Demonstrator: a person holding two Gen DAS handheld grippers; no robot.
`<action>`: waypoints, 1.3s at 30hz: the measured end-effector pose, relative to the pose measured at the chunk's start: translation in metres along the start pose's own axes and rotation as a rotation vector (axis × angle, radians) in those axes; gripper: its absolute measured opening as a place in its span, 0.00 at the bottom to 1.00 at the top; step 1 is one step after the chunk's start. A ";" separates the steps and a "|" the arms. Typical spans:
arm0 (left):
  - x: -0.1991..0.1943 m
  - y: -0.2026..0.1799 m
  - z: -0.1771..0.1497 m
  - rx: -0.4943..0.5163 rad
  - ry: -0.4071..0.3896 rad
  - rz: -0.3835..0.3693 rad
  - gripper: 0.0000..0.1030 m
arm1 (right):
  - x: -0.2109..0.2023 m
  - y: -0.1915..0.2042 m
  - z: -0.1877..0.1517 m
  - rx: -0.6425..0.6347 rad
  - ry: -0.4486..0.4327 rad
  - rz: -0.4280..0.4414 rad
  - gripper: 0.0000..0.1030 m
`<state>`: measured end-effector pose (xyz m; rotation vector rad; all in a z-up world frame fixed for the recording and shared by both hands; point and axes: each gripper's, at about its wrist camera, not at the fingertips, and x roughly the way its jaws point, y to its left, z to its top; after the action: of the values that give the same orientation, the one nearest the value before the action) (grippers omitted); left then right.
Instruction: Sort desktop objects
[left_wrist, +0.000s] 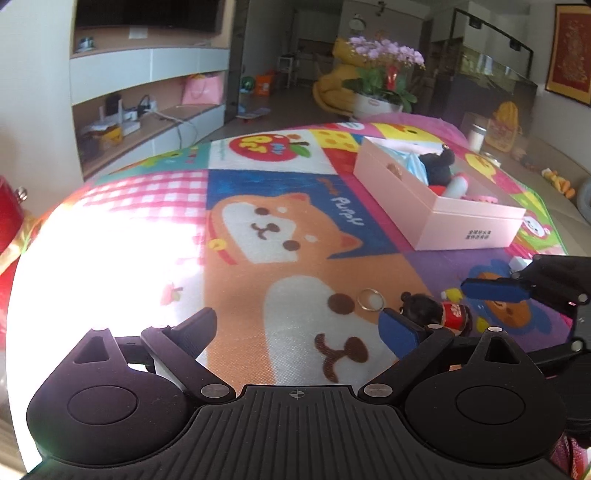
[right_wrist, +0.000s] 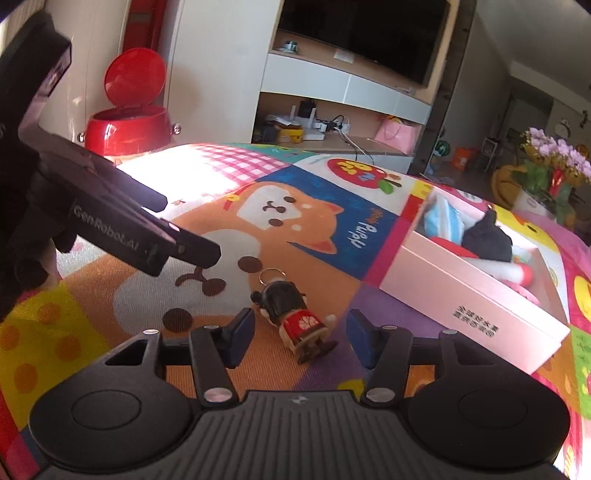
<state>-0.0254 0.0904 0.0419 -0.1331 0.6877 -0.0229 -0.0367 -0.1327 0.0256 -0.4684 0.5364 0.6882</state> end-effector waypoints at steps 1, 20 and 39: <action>-0.001 0.001 0.000 -0.003 -0.001 0.000 0.96 | 0.006 0.006 0.003 -0.030 0.012 -0.010 0.49; 0.015 -0.031 -0.009 0.044 0.049 -0.081 0.97 | 0.008 -0.114 -0.038 0.860 0.170 0.245 0.35; 0.071 -0.126 0.000 0.207 0.087 -0.305 0.97 | -0.060 -0.153 -0.108 0.876 0.069 -0.198 0.98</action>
<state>0.0326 -0.0389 0.0131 -0.0374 0.7427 -0.3934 -0.0020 -0.3252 0.0135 0.2775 0.7819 0.1995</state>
